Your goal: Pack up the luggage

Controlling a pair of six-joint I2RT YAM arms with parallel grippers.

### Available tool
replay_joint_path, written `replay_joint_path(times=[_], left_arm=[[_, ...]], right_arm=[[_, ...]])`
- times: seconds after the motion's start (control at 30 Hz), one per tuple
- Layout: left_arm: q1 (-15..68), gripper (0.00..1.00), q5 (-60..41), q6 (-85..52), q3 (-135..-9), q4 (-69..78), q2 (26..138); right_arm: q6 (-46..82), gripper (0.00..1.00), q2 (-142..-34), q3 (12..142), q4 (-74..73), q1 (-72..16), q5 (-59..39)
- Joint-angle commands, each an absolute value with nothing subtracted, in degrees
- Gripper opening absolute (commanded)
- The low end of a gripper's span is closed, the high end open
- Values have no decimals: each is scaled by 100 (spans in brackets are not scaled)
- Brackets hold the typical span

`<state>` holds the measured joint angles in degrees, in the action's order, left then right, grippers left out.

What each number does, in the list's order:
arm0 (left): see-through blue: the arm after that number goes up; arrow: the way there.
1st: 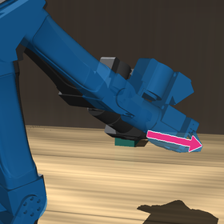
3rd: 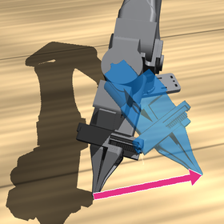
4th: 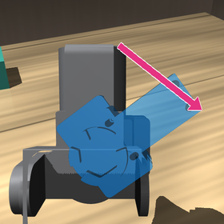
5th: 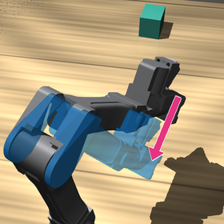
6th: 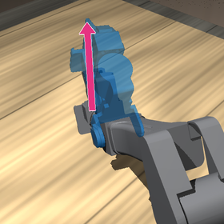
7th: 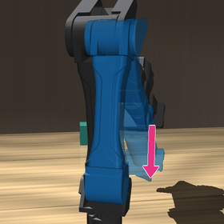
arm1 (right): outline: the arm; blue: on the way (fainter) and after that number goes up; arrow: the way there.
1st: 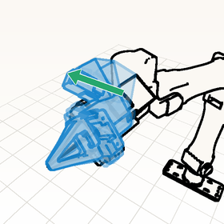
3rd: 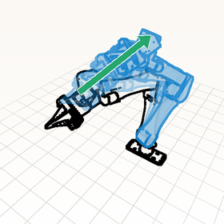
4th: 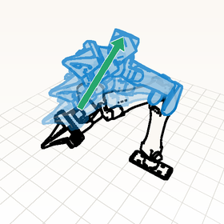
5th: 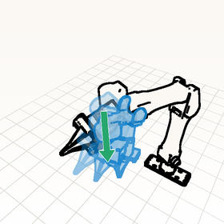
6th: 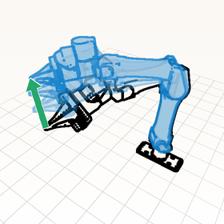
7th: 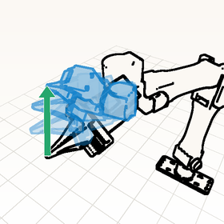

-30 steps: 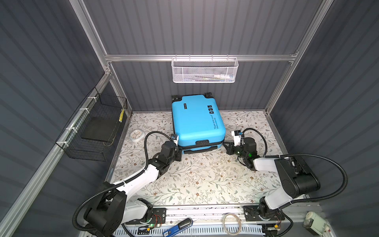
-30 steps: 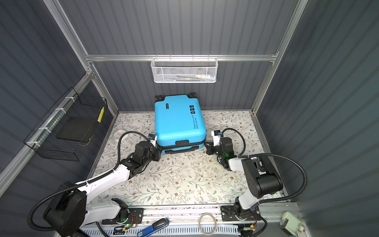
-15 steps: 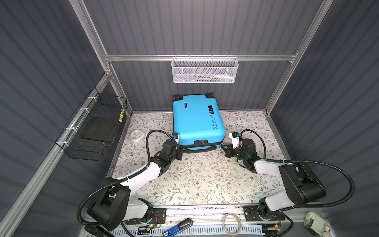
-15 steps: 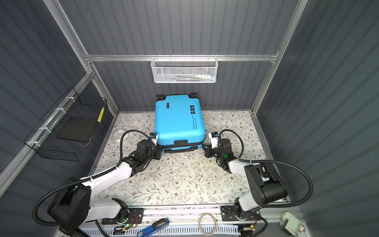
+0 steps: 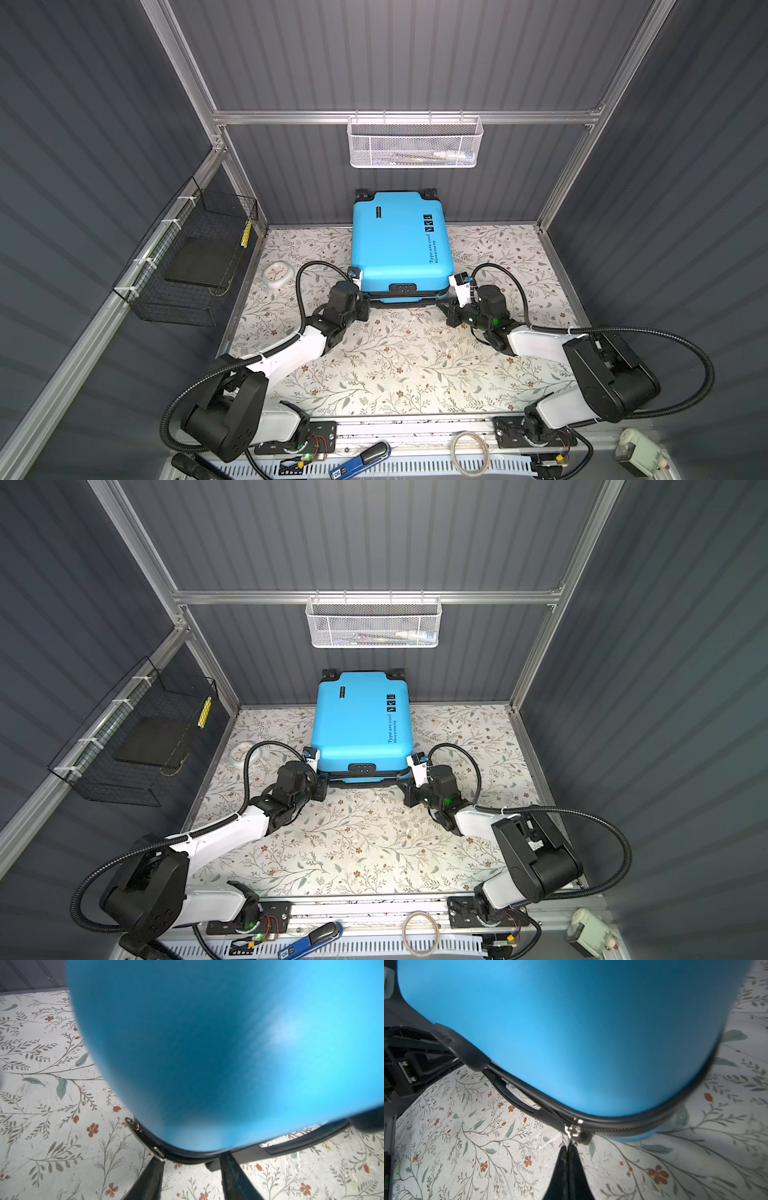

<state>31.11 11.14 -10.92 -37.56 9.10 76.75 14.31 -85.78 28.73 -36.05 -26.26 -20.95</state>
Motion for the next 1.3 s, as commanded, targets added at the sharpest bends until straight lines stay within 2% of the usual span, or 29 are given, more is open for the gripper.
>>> replay_joint_path(times=[0.0,0.33,0.67,0.87,0.93,1.17,1.27], left_arm=[[3185,46,611,-1062,-3898,1378,7824],[3190,45,440,-1099,-3861,1529,7887],[3186,47,544,-1247,-3670,1285,7098],[3159,53,1107,-1275,-3589,1058,6407],[3080,58,1374,-1300,-3640,956,6278],[2125,73,793,-1403,-4386,719,6727],[1952,77,478,-1071,-5244,209,7401]], right_arm=[[1553,0,-8707,2940,-3771,-3112,-2432],[1885,0,-9278,3564,-4105,-4013,-1986],[1916,0,-8826,3195,-3956,-3706,-1515],[1986,0,-8501,2872,-3944,-3291,-1514],[1980,0,-8408,2809,-3892,-3209,-1539],[1863,0,-8332,2730,-3958,-3161,-1864],[1864,21,-8296,2700,-4008,-3169,-2124]])
